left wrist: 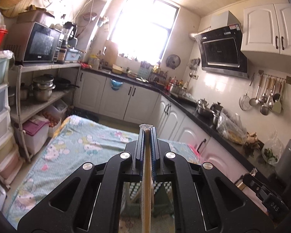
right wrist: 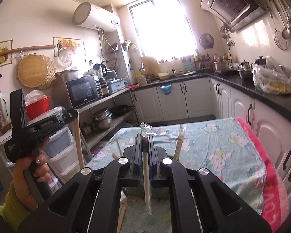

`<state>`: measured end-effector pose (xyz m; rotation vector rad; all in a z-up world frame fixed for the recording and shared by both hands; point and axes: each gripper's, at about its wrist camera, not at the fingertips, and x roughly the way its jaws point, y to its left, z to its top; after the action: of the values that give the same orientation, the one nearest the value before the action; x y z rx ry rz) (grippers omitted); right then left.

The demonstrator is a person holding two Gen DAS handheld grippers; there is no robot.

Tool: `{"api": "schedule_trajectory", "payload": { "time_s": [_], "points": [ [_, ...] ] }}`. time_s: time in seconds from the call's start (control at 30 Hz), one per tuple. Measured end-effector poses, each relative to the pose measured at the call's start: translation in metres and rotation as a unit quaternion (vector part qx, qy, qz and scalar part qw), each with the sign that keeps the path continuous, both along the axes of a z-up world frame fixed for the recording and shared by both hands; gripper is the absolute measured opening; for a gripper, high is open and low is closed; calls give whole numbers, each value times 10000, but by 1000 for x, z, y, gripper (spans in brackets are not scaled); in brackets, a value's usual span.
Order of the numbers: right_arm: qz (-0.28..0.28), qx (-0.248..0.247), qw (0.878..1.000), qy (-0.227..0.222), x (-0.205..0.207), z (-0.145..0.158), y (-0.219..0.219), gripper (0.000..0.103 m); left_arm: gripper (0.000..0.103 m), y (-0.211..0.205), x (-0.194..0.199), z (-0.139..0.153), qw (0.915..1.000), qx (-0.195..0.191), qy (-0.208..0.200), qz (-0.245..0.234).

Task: Organize utensils
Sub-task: 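Lift the held chopsticks with both grippers and lower them into the caddy, then open both grippers to release the chopsticks into the caddy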

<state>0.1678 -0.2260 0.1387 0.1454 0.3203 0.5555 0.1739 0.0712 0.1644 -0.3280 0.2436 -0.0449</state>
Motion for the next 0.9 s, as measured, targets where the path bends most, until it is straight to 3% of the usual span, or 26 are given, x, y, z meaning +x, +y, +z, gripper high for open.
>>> {"api": "schedule_trajectory", "payload": {
  "time_s": [0.57, 0.9],
  "points": [
    [-197, 52, 9981, -587, 31, 48, 4, 6, 3, -7, 37, 26, 9984, 310, -331, 351],
    [-344, -95, 9971, -676, 51, 47, 13, 6, 3, -2, 70, 10, 9971, 372, -250, 613]
  ]
}}
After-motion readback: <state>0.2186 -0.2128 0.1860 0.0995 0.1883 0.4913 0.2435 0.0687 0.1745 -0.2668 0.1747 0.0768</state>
